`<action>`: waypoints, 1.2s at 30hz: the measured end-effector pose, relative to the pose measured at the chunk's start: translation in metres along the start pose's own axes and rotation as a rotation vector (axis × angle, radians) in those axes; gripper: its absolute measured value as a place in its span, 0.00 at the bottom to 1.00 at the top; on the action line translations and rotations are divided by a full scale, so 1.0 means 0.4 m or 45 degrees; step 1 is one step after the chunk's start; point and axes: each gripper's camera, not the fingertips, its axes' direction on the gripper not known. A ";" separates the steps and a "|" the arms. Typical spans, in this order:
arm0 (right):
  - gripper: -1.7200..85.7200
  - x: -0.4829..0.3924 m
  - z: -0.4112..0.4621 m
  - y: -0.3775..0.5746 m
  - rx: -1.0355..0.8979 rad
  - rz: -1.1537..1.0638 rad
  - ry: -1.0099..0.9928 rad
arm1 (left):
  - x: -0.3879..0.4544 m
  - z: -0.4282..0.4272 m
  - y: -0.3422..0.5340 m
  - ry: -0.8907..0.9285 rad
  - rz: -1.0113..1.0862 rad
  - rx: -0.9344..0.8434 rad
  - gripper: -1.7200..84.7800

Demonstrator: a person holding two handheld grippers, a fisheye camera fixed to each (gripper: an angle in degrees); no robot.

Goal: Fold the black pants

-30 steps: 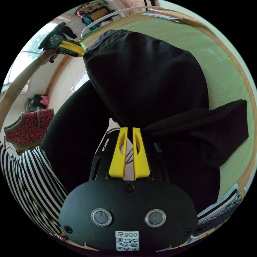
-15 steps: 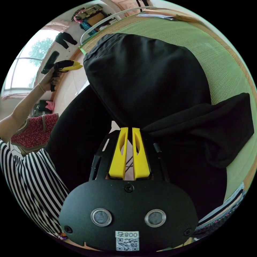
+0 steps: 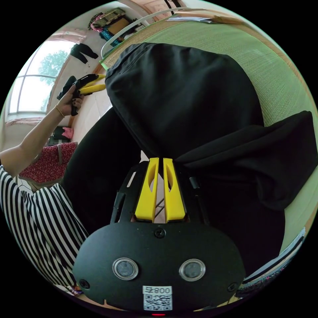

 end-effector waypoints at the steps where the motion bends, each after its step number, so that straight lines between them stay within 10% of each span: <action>1: 0.05 0.002 -0.008 0.003 0.002 0.006 -0.013 | 0.008 -0.014 -0.001 -0.021 -0.027 0.026 0.12; 13: 0.04 -0.015 -0.073 0.011 0.000 0.019 -0.073 | 0.182 -0.106 -0.018 -0.412 0.203 -0.026 0.09; 36: 0.04 -0.148 -0.150 0.019 0.028 0.072 -0.121 | 0.079 -0.028 -0.178 -0.248 0.195 -0.007 0.10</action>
